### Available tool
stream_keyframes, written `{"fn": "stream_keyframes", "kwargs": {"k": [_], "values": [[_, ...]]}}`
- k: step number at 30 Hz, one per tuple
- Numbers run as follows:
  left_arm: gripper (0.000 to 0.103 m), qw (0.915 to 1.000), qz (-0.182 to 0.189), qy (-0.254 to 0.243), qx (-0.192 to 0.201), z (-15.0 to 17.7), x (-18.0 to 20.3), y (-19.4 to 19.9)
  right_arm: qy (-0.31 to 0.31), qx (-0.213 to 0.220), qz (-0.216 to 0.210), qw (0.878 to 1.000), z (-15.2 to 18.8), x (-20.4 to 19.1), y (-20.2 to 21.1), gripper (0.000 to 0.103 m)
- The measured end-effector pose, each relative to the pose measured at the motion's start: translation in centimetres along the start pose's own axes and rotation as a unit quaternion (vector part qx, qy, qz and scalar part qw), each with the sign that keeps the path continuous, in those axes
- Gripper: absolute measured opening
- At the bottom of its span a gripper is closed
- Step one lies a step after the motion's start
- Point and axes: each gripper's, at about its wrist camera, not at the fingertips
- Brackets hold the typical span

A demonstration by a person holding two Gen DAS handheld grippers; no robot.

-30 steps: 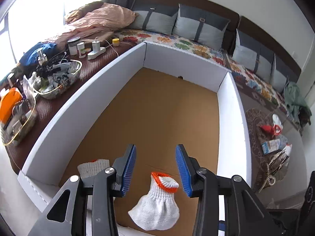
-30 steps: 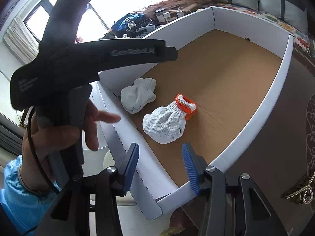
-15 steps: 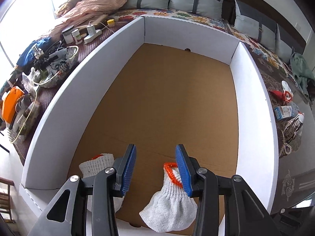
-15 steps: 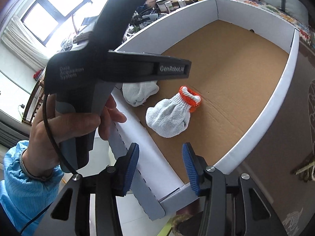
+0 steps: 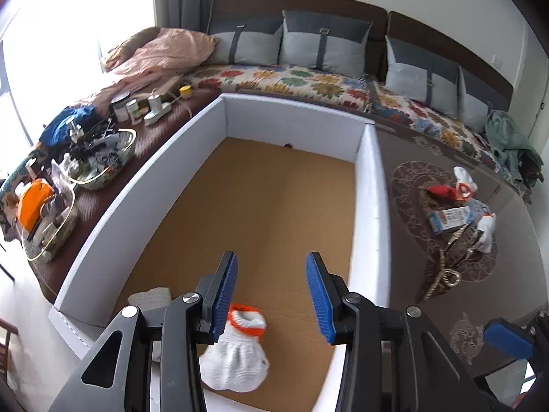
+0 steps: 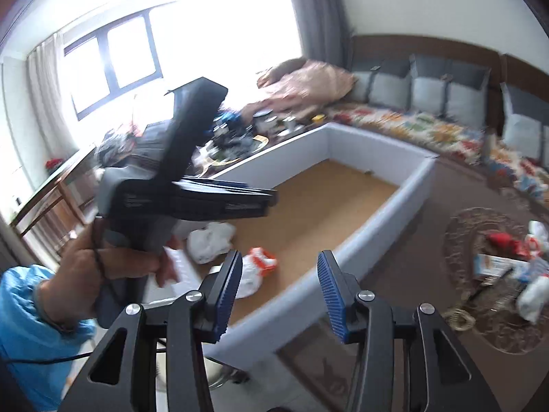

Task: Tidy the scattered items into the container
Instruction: 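Move both open tools back over the table items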

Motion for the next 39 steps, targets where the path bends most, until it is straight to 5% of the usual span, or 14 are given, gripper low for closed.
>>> {"fn": "stream_keyframes", "kwargs": {"k": [4, 6, 14, 16, 18, 22, 27, 36, 39], "values": [[0.046, 0.9987, 0.045, -0.013, 0.017, -0.2, 5.6, 2.7, -0.057, -0.022, 0.063, 0.996, 2.0, 5.2, 3.7, 0.047], [0.058, 0.9971, 0.074, -0.014, 0.005, 0.3, 8.5, 3.2, -0.101, -0.018, 0.082, 0.991, 4.1, 7.9, 5.6, 0.047], [0.060, 0.9883, 0.133, -0.042, -0.063, 5.6, 18.7, 1.9, -0.193, 0.013, 0.187, 0.963, 8.8, 15.6, 14.2, 0.047], [0.071, 0.9872, 0.131, -0.042, -0.080, 6.9, 20.1, 1.3, -0.197, 0.031, 0.205, 0.958, 9.3, 16.3, 16.2, 0.047], [0.076, 0.9863, 0.126, -0.049, -0.095, 8.1, 21.2, 0.7, -0.206, 0.042, 0.206, 0.956, 9.9, 17.1, 17.6, 0.047], [0.076, 0.9836, 0.116, -0.072, -0.118, 9.1, 22.6, -0.2, -0.303, 0.044, 0.138, 0.942, 12.5, 19.6, 18.2, 0.047], [0.076, 0.9843, 0.109, -0.080, -0.113, 8.3, 22.7, -0.4, -0.343, 0.044, 0.141, 0.928, 14.1, 20.8, 18.4, 0.056], [0.076, 0.9847, 0.102, -0.095, -0.104, 8.0, 22.9, -1.0, -0.323, -0.003, 0.158, 0.933, 15.0, 21.4, 17.4, 0.056], [0.076, 0.9857, 0.108, -0.093, -0.090, 7.8, 22.9, -0.4, -0.295, 0.013, 0.185, 0.937, 14.1, 21.0, 18.4, 0.056]]}}
Point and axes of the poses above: each gripper's, at about its wrist camera, not at the fingertips, and y roughly against the way its jaws point, x to its right, z to its underside, and after that the axes turned 10 degrees about x, right-handed
